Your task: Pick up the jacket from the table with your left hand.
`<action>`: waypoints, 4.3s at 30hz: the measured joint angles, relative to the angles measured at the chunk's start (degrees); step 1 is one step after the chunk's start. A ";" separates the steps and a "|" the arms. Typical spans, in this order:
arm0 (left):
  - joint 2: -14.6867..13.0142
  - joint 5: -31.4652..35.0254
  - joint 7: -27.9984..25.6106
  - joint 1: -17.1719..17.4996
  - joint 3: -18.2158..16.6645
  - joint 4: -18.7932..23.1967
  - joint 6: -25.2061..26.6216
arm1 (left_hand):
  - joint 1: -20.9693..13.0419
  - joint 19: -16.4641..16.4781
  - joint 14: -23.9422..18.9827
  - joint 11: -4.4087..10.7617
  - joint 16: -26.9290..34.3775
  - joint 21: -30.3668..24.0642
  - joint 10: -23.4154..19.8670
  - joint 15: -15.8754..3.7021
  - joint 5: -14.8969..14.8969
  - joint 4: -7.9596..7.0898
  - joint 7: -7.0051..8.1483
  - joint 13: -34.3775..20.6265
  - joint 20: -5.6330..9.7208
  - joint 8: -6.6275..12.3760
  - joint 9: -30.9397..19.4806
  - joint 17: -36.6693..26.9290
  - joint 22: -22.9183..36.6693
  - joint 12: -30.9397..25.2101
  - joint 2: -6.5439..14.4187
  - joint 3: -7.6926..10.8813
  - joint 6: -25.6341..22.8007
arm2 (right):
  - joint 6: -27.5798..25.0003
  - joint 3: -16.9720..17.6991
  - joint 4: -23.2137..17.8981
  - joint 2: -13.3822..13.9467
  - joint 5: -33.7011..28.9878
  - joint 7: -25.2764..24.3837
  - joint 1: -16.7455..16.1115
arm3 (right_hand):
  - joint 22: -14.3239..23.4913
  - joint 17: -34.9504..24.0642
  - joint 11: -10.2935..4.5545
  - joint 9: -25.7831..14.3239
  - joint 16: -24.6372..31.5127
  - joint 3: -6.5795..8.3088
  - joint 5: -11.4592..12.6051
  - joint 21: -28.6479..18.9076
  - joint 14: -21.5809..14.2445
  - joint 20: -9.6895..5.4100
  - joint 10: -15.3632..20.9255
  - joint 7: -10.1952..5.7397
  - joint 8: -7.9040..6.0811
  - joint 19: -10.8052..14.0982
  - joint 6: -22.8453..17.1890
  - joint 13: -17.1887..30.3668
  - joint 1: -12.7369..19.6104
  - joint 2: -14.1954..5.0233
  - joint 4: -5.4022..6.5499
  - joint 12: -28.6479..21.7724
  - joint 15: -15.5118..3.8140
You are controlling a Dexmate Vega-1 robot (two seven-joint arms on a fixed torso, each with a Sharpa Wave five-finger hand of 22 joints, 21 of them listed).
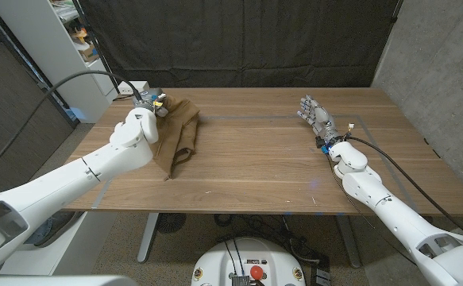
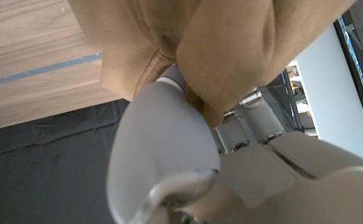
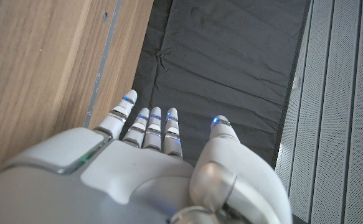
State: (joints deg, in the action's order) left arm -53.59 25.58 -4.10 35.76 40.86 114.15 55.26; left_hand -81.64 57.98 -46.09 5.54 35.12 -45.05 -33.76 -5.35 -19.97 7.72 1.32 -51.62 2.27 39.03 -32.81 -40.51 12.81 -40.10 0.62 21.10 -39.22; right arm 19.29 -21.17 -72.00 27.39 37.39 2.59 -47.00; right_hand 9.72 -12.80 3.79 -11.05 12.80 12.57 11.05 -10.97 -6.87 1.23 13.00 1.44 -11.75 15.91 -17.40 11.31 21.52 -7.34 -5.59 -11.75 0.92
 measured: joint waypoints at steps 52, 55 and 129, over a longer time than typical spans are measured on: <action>-1.99 8.41 6.11 -4.27 0.81 7.57 4.17 | 0.00 -2.17 -1.06 0.90 -1.01 -4.99 -2.14 0.22 -1.67 0.01 -0.39 -2.65 0.51 0.17 1.20 -1.83 -0.35 1.16 0.00 1.42 -1.64 | 0.92 1.52 -3.11 1.05 0.74 -1.10 -1.78 | 0.00 0.00 0.00 0.00 0.00 0.00 0.00 0.00 0.01 0.00 0.00 0.23 0.00 0.00 -0.23 -0.01 0.00 0.00 0.00 0.00 -0.01; -2.20 9.00 6.54 -4.43 0.60 7.98 4.24 | 0.00 -2.37 -1.06 0.71 -1.01 -5.36 -2.38 0.22 -1.87 0.01 -0.39 -2.65 0.70 0.17 1.05 -1.84 -0.57 1.17 0.00 1.42 -1.64 | 0.92 1.54 -3.26 1.08 0.74 -1.15 -1.79 | 0.00 0.00 0.00 0.00 0.00 0.00 0.00 0.00 0.01 0.00 0.00 0.31 0.00 0.00 -0.31 0.00 0.00 0.00 0.00 0.00 -0.01; -2.16 23.15 16.87 -5.99 -4.44 16.38 7.19 | 0.00 -5.03 -1.89 0.71 -1.21 -12.41 -4.59 1.05 -3.62 -0.37 -0.29 -5.48 1.53 0.84 0.12 -5.21 -1.64 4.46 0.00 2.63 -2.96 | 1.43 1.81 -5.24 1.13 0.59 -1.28 -1.90 | 0.00 0.00 0.00 0.00 0.00 -0.23 0.00 0.00 0.01 0.00 0.00 0.31 0.00 0.00 -0.31 -0.01 0.00 0.00 -0.24 0.00 -0.01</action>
State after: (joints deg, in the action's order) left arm -55.74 48.73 12.77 29.78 36.43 130.54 62.44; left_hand -81.64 52.95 -47.97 6.25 33.91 -57.46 -38.35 -4.30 -23.59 7.35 1.03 -57.11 3.80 39.87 -32.69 -45.71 11.18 -35.64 0.62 23.73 -42.18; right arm 20.72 -19.36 -77.24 28.51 37.98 1.31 -48.90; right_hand 9.72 -12.80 3.79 -11.05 12.79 12.33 11.04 -10.97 -6.86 1.23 13.00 1.74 -11.75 15.91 -17.70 11.31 21.52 -7.34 -5.83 -11.75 0.91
